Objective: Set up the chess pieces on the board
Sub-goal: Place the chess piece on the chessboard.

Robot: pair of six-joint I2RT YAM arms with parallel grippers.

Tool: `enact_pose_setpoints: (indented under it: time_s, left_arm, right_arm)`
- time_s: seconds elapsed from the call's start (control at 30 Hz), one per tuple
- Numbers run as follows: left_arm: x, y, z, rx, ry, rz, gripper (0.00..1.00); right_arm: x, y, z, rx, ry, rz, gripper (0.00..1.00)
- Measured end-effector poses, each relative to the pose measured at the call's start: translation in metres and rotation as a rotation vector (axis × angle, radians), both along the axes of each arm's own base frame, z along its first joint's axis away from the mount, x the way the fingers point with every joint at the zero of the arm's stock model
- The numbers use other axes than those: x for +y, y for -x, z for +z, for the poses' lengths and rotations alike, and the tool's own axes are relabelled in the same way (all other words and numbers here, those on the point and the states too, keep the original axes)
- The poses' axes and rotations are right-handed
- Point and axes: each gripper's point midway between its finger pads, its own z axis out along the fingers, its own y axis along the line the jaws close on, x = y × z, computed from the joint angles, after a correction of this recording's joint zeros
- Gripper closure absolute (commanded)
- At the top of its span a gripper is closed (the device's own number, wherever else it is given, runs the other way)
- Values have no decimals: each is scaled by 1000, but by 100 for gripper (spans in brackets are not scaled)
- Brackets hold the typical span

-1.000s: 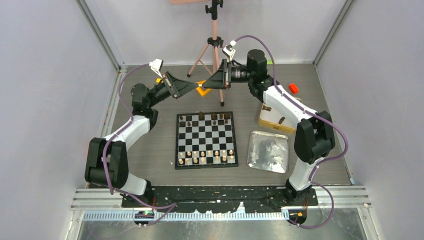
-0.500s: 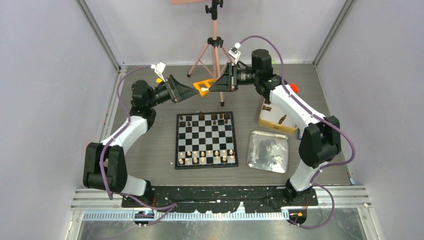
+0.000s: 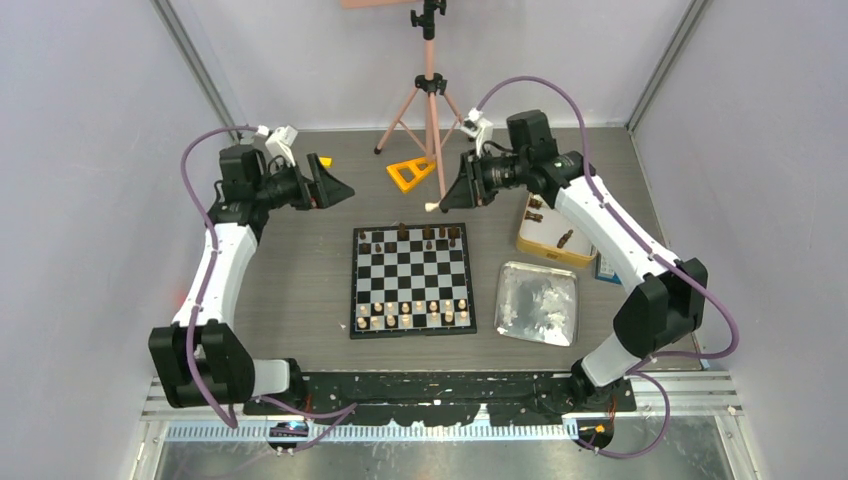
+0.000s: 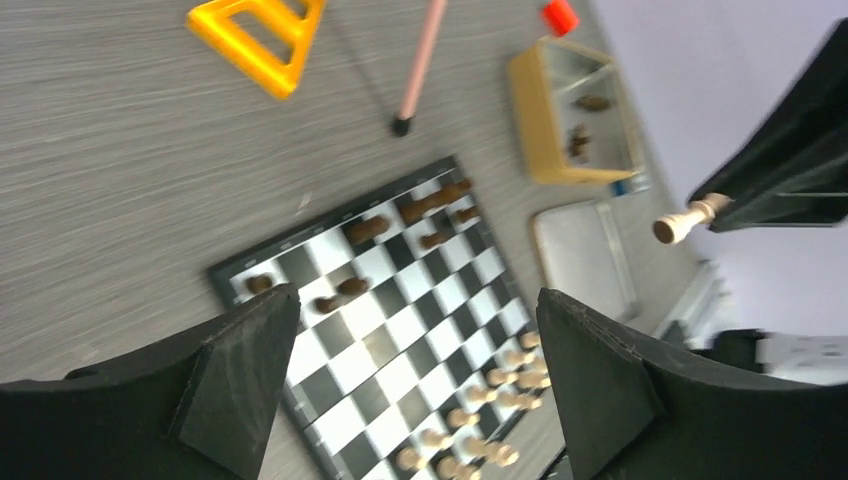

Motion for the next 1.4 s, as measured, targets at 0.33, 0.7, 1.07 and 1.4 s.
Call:
enact_pose_setpoints:
  time_s: [0.33, 0.7, 1.07, 1.4]
  left_arm:
    - [43, 29, -37, 60, -367, 77, 0]
    - [69, 33, -52, 107, -472, 136, 0]
    - [100, 30, -53, 133, -476, 233, 0]
    - [109, 29, -52, 139, -458, 256, 0]
  right_arm:
    - [25, 74, -69, -211, 424, 271, 99]
    - [38, 109, -144, -276, 786, 525, 99]
    - [51, 127, -171, -369, 968, 644, 98]
    - [55, 136, -177, -424, 1026, 684, 98]
